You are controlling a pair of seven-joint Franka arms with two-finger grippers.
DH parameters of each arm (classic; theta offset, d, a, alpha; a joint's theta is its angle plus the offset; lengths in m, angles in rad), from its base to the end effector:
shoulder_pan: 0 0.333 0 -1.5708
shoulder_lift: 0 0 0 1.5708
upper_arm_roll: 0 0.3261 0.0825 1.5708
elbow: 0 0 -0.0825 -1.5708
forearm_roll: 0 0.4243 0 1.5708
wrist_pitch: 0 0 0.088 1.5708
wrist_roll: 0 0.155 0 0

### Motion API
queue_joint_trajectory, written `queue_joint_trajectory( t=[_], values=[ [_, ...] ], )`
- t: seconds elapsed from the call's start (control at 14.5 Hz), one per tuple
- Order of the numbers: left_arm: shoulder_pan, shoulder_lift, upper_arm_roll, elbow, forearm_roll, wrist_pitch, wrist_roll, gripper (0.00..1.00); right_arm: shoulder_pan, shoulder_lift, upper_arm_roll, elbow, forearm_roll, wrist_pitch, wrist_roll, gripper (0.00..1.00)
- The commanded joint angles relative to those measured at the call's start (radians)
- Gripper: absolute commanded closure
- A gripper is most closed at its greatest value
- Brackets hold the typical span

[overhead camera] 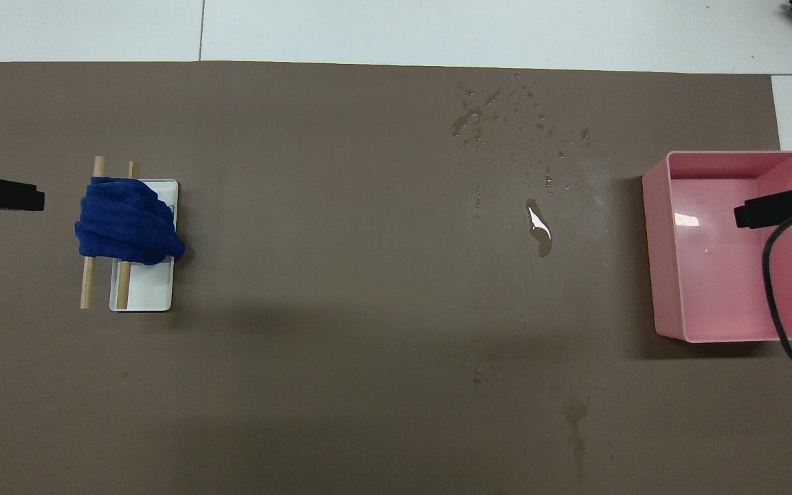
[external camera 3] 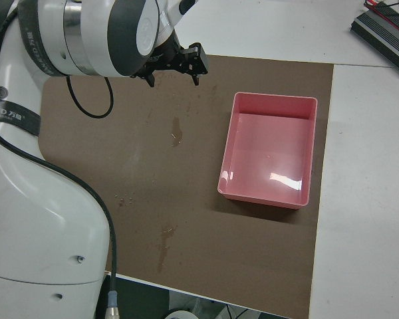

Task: Wipe water with towel using both arms
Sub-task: 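Reach the left gripper down to the blue towel on the tray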

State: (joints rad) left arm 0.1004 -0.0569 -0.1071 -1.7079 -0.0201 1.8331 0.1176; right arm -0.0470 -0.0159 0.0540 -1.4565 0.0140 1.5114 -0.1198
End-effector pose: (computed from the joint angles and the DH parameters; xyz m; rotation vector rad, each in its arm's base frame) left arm 0.6080 -0.0080 0.5748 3.1192 -0.1893 0.2856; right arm 0.5860 0.0066 0.6489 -3.1241 -0.2005 -0.1118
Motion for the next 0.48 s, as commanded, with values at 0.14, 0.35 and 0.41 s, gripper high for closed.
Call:
queue_joint_trajectory(
  t=[0.14,0.35,0.41],
  values=[
    [0.007,0.058,0.004,-0.166,0.017,0.277,-0.003,0.0,-0.007,-0.015,0.007,-0.013,-0.008,-0.014,0.015,0.0],
    [0.008,0.097,0.006,-0.277,0.032,0.467,-0.003,0.0,-0.007,-0.016,0.007,-0.015,-0.008,-0.013,0.015,0.0],
    [0.004,0.101,0.006,-0.294,0.084,0.486,-0.004,0.0,-0.008,-0.015,0.007,-0.013,-0.008,-0.014,0.015,0.0]
  ],
)
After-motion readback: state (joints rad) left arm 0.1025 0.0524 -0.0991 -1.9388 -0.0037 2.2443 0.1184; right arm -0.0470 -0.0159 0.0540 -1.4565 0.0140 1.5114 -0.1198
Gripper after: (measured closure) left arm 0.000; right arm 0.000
